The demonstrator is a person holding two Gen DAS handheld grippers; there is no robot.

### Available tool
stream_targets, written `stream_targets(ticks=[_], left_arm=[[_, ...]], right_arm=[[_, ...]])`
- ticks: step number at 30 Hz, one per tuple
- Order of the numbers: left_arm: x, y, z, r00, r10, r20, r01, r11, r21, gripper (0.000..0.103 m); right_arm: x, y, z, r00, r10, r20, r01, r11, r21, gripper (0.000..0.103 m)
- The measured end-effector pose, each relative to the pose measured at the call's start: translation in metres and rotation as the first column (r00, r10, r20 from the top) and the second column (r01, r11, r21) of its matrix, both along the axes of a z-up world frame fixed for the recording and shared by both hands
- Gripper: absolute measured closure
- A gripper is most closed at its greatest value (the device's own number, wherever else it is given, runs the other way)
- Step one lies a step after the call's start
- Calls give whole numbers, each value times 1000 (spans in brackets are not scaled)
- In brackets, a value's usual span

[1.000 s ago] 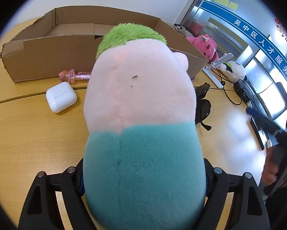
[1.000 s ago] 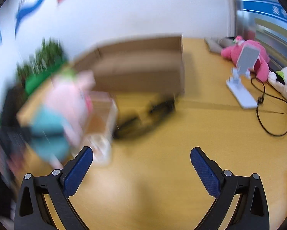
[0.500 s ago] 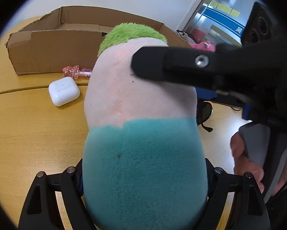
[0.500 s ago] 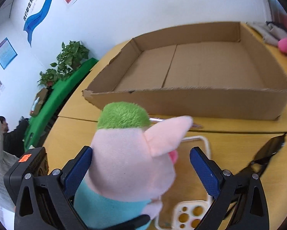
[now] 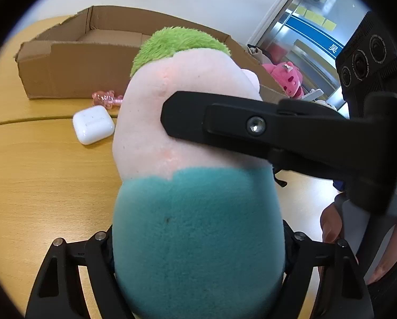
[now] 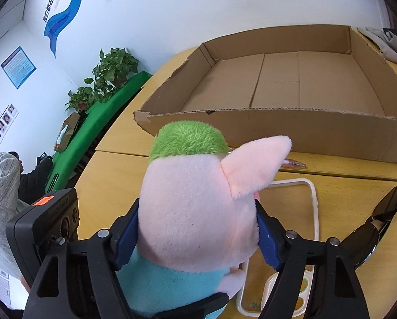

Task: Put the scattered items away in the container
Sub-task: 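Carry the plush pig with the left gripper over the cardboard box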

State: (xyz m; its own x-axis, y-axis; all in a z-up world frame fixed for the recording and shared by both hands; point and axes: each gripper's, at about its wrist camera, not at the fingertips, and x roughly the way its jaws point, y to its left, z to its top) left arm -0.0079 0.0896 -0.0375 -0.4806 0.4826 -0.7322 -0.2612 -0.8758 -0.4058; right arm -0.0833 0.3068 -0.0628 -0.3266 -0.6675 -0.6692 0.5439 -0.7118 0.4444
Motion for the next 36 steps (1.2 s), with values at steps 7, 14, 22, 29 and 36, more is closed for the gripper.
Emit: stream_targets(ticks=[7, 14, 22, 29, 36], left_arm=[[2, -4, 50, 996, 21, -91, -23, 999, -24, 21], [-13, -5, 111, 980, 14, -199, -27, 998, -63, 21], [-32, -17, 172, 949, 25, -316, -54, 995, -82, 21], [-41, -29, 228, 908, 48, -415, -92, 992, -87, 21], [-83, -42, 295, 883, 31, -469, -86, 992, -96, 21]], right_arm=[[3, 2, 48, 997, 20, -74, -24, 998, -60, 24], [-6, -1, 112, 984, 31, -177, -51, 993, -109, 24], [-17, -11, 175, 956, 49, -288, -91, 987, -132, 24], [-20, -22, 232, 928, 69, -366, -134, 978, -157, 24], [-47, -28, 299, 916, 40, -399, -129, 972, -197, 24]])
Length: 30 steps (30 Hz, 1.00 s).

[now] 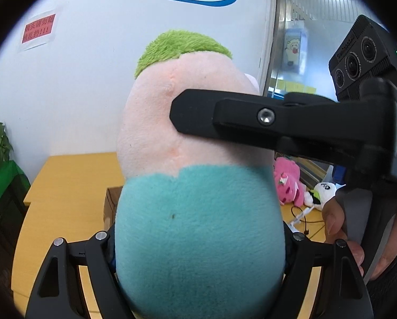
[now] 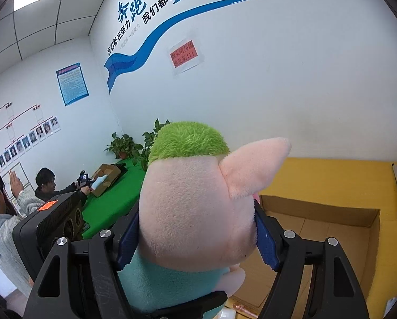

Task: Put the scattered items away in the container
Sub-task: 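Carry the plush pig with the left gripper over the cardboard box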

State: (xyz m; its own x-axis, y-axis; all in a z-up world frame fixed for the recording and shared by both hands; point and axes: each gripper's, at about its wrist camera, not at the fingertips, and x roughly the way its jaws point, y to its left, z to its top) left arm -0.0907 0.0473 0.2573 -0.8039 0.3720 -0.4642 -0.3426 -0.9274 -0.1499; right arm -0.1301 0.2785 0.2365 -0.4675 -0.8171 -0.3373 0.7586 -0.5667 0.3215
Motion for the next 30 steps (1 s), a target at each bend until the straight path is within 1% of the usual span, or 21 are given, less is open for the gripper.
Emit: stream_targets(ticks=[3, 6, 11, 14, 20, 24, 30], left_arm=[[-23, -5, 16, 1000, 18, 6, -19, 1000, 14, 21], [-46, -12, 22, 998, 36, 45, -38, 999, 31, 21], [-76, -25, 11, 993, 45, 108, -50, 998, 46, 21], [-92, -31, 0, 987, 62, 145, -69, 997, 41, 21], [-126, -38, -41, 968, 69, 240, -77, 997, 23, 21], [-149, -40, -77, 947, 64, 314, -71, 997, 10, 21], [-174, -44, -128, 915, 57, 399, -73, 997, 24, 21]], right_arm=[[-22, -5, 17, 1000, -9, 11, 9, 1000, -6, 24], [-47, -18, 19, 999, -15, 31, 15, 1000, 3, 24], [-80, -36, 6, 997, -5, 73, 2, 999, 39, 24], [-102, -49, -10, 993, 10, 115, -15, 999, 41, 24], [-146, -69, -54, 977, 15, 211, -25, 999, 44, 24], [-175, -76, -93, 958, 9, 286, -23, 999, 45, 24], [-210, -83, -149, 929, -3, 370, -25, 997, 71, 24]])
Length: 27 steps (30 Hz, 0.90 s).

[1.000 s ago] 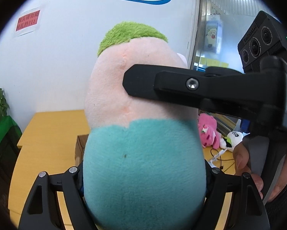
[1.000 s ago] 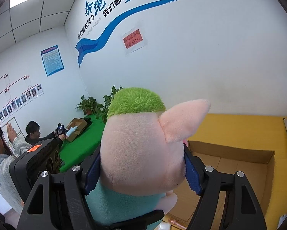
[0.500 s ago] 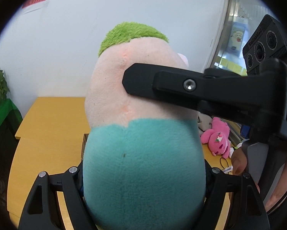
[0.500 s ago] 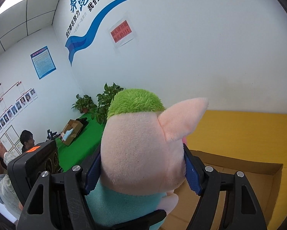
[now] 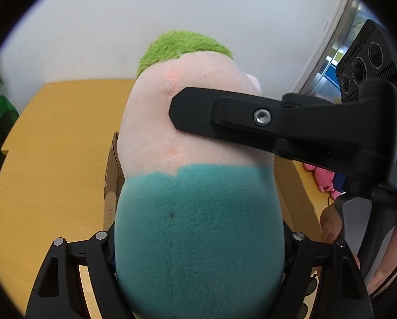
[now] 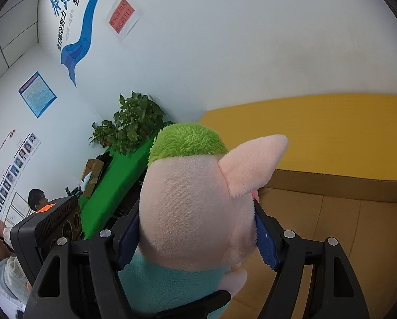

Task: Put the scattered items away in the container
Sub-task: 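Carry the plush pig with the left gripper over the cardboard box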

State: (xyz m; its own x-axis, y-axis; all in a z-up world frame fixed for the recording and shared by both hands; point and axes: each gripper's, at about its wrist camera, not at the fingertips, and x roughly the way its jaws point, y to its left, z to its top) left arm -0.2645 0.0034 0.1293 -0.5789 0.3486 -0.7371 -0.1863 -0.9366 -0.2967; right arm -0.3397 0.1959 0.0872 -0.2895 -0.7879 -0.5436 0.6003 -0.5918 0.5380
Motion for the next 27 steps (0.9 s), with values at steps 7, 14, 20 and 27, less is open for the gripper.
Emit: stream_targets(ticks=[7, 14, 20, 27], left_arm=[[-31, -5, -47, 994, 6, 109, -6, 1000, 1, 21], [-59, -4, -92, 974, 14, 226, -8, 1000, -24, 21], [-73, 2, -114, 964, 40, 264, -26, 998, -56, 21], [-64, 12, -128, 960, 75, 269, -45, 992, -118, 16]], right_arm=[[-41, -12, -55, 996, -7, 92, 6, 1000, 11, 24], [-78, -15, -110, 980, -25, 196, 26, 1000, -5, 24], [-102, -17, -140, 972, -28, 232, 37, 999, -34, 24], [-109, -18, -172, 964, -39, 264, 64, 994, -87, 25]])
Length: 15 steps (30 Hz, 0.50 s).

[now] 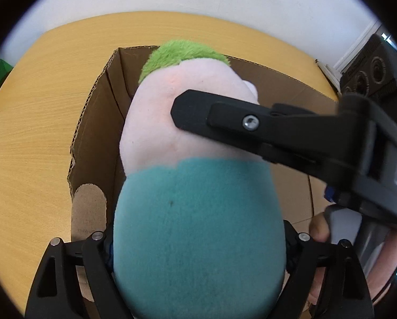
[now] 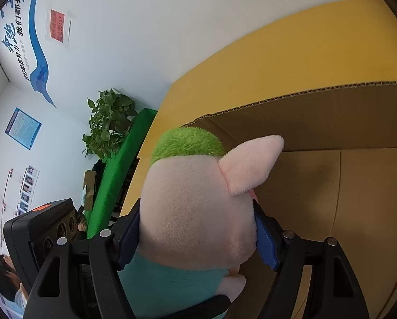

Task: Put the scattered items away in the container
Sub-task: 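Carry the plush pig with the left gripper over the cardboard box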

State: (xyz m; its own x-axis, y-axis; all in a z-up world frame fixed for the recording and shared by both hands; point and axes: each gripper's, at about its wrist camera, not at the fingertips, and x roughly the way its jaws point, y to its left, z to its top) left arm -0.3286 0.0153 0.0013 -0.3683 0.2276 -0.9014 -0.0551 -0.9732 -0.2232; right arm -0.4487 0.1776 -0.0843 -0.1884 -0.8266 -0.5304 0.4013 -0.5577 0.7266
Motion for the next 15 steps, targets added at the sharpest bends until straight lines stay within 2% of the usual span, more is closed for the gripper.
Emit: stream_targets(ticks=[5, 8, 15], left_arm=[[23, -4, 8, 999, 44, -26, -43, 999, 25, 16], [38, -7, 6, 997, 70, -19, -69, 997, 44, 16], [65, 2, 13, 997, 68, -45, -65, 996, 66, 16]], right_arm=[[5, -11, 0, 999, 41, -27, -41, 999, -31, 25], [11, -19, -4, 996, 77, -43, -78, 997, -19, 25], [17, -20, -13, 996, 79, -34, -80, 997, -10, 25]])
